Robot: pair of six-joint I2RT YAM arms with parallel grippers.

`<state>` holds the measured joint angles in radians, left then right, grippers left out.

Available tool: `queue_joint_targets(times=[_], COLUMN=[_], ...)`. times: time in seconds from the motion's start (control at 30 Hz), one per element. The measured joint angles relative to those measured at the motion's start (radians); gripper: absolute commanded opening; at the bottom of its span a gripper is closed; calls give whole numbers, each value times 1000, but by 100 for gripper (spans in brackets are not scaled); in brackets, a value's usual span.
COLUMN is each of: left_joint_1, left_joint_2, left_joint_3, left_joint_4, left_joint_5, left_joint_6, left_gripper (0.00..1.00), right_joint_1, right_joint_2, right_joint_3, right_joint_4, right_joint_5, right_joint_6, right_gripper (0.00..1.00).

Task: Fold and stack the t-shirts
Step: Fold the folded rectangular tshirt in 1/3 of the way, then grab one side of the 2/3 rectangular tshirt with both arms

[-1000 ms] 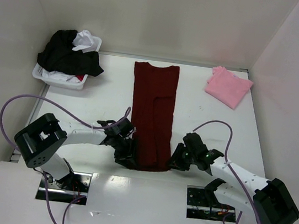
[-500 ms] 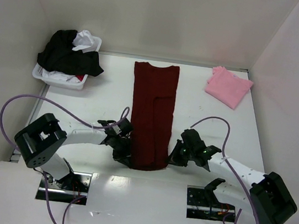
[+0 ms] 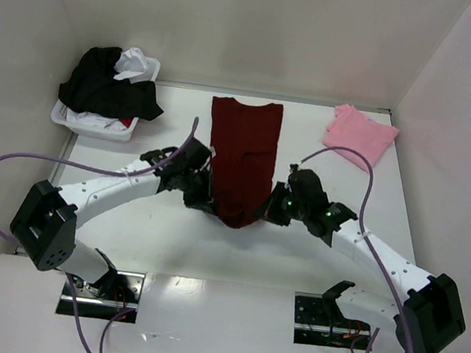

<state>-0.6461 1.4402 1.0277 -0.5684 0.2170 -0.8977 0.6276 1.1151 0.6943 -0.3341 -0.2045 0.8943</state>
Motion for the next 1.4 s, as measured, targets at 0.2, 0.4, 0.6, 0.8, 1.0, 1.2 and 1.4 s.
queue_joint_targets(times=[0.2, 0.4, 0.6, 0.8, 1.0, 1.2, 1.4], left_joint_1=[80, 170, 246, 311, 365, 408, 417], left_joint_2=[109, 319, 552, 756, 821, 818, 697], left_joint_3=[179, 382, 628, 901, 963, 973, 795], left_joint_4=[-34, -50, -76, -113, -140, -148, -88], left_joint_5=[-20, -37, -21, 27, 55, 67, 139], left_joint_6=[126, 235, 317, 392, 400, 399, 397], left_gripper=[0, 0, 1, 68, 99, 99, 90], right_joint_1=[-114, -200, -276, -314, -323, -361, -383], right_joint_2=[138, 340, 522, 721, 879, 896, 792], right_joint_3=[168, 322, 473, 680, 789, 818, 730], right_joint_4=[7, 38, 52, 67, 71, 57, 66], right_joint_5=[15, 20, 7, -19, -40, -37, -34], right_joint_6=[-83, -155, -194, -223, -232, -239, -268], right_gripper=[0, 0, 0, 44, 83, 81, 68])
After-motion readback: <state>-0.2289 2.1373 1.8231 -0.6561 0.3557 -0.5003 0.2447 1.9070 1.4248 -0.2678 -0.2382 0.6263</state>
